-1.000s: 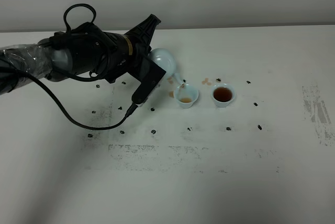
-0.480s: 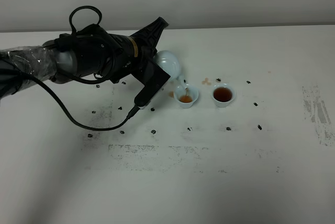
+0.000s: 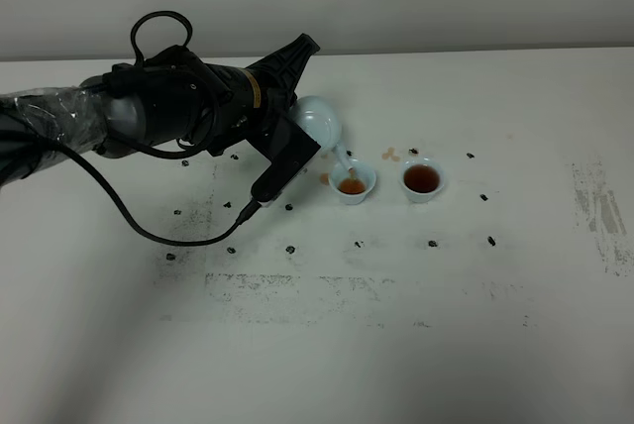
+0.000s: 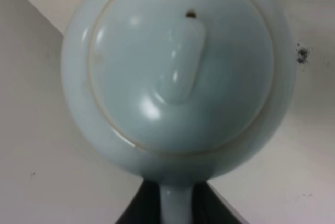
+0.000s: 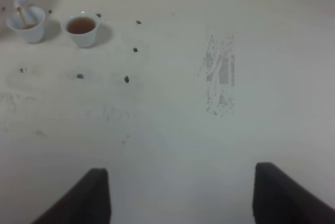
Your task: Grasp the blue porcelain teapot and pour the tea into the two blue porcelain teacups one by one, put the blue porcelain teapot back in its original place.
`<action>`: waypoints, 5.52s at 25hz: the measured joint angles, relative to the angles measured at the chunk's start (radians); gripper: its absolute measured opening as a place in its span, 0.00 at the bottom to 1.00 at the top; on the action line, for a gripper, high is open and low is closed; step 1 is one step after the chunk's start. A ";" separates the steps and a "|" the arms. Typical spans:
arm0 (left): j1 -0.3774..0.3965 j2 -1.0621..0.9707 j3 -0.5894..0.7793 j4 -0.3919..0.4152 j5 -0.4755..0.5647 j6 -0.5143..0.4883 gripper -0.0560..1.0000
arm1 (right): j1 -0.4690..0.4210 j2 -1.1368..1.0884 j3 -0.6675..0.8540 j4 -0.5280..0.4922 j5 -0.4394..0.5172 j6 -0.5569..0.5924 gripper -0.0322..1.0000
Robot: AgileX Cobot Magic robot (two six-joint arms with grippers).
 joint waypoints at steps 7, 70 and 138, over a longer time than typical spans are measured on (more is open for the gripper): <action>0.000 0.000 0.000 0.000 0.000 0.001 0.09 | 0.000 0.000 0.000 0.000 0.000 0.000 0.57; 0.000 0.000 0.000 0.052 0.000 0.004 0.09 | 0.000 0.000 0.000 0.000 0.000 0.000 0.57; 0.024 -0.282 0.077 -0.129 0.528 -1.420 0.09 | 0.000 0.000 0.000 0.000 0.000 0.000 0.57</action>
